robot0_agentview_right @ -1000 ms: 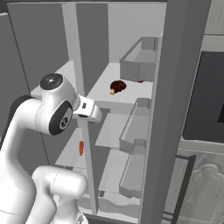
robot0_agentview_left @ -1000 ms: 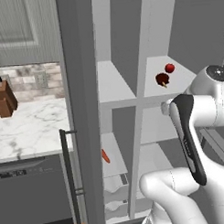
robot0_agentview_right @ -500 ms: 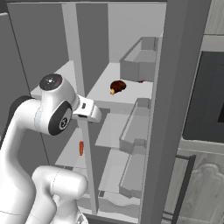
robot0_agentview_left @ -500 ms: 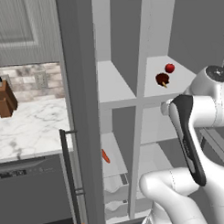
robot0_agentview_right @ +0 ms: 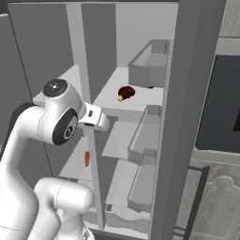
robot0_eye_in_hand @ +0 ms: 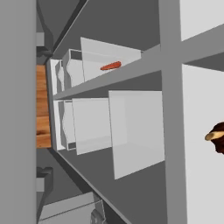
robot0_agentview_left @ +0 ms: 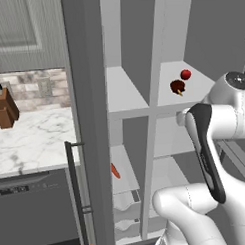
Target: Pick up the frozen steak from the freezer, place it on any shelf in the fridge, and close the fridge and freezer doors when done.
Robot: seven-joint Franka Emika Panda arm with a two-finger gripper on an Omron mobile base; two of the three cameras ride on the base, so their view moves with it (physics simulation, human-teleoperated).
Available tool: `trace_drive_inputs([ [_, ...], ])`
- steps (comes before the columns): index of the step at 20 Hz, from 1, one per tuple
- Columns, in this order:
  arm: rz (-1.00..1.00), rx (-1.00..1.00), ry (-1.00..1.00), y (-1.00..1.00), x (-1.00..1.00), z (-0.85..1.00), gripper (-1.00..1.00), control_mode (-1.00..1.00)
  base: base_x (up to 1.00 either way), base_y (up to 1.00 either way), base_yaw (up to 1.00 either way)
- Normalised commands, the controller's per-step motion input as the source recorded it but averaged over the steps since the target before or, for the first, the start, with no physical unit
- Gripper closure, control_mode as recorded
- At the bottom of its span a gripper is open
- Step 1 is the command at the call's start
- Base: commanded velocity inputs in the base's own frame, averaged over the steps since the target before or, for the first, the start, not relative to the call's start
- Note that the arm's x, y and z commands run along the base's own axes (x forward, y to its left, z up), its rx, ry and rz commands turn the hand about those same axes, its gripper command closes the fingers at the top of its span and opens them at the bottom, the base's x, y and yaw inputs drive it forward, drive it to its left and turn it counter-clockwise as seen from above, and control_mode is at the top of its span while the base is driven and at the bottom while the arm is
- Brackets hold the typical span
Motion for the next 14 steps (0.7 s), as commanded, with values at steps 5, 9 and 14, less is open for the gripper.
trace_drive_inputs([
  [5,0.00,0.00,0.00,0.00,0.00,0.00,-1.00,1.00,0.00,-0.18,0.00],
  [9,0.00,0.00,0.00,0.00,0.00,0.00,-1.00,1.00,-0.22,-0.25,0.00],
  [14,0.00,0.00,0.00,0.00,0.00,0.00,-1.00,1.00,-0.65,-0.40,0.00],
])
